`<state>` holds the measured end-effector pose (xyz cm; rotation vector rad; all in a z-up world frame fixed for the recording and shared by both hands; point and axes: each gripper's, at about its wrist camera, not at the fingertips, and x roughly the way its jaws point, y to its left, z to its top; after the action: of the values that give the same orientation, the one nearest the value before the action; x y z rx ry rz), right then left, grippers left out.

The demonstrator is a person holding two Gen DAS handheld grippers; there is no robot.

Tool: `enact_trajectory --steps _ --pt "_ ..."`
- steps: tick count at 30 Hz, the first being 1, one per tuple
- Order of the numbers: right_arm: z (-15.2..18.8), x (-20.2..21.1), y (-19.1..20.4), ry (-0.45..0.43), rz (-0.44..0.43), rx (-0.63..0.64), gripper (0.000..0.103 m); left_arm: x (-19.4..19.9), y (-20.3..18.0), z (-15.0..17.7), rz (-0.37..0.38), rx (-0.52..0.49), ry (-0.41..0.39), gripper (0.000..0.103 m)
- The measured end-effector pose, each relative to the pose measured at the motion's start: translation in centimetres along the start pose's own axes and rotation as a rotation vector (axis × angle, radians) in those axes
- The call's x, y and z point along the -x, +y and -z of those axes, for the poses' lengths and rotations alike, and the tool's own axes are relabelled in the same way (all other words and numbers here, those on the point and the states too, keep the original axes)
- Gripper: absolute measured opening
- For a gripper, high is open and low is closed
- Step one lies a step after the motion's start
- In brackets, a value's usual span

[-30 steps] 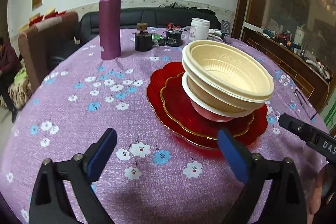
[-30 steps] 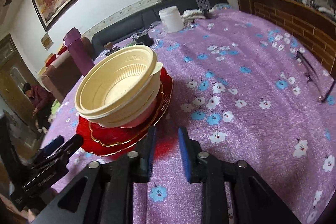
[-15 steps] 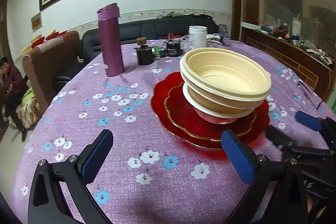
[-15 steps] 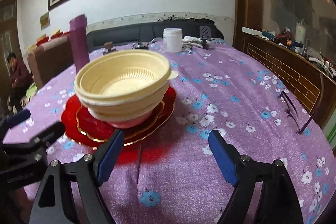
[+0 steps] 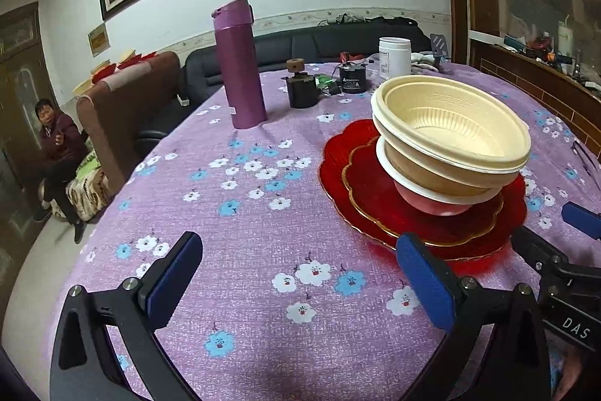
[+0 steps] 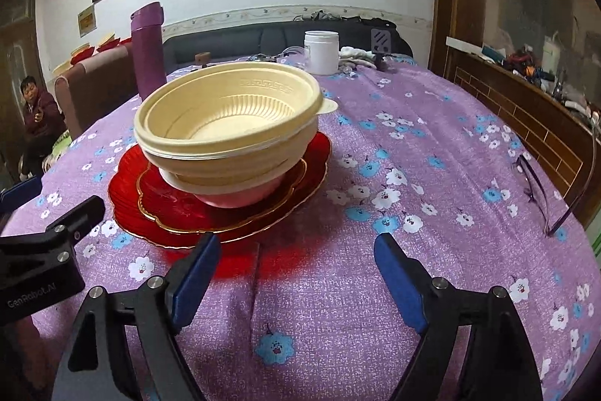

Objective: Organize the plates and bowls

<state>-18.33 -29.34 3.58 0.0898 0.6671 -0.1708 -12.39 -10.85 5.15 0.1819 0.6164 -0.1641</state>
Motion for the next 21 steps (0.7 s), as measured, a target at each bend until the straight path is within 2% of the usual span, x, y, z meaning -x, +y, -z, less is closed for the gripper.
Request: enact_trajectory --steps 4,9,21 --pt "0.04 0.1 0.14 -0.004 -0.012 0.005 0.087 -0.47 0.18 -0.01 0.008 0.004 0.029 0.103" --pt "0.06 0.17 0.0 -0.005 -0.019 -0.004 0.087 -0.16 0.15 0.15 0.002 0.003 0.013 0.103" --pt "-0.01 0.18 -0.27 -0.004 -0.039 -0.022 0.087 -0.52 0.03 0.12 0.028 0.0 0.041 0.103"
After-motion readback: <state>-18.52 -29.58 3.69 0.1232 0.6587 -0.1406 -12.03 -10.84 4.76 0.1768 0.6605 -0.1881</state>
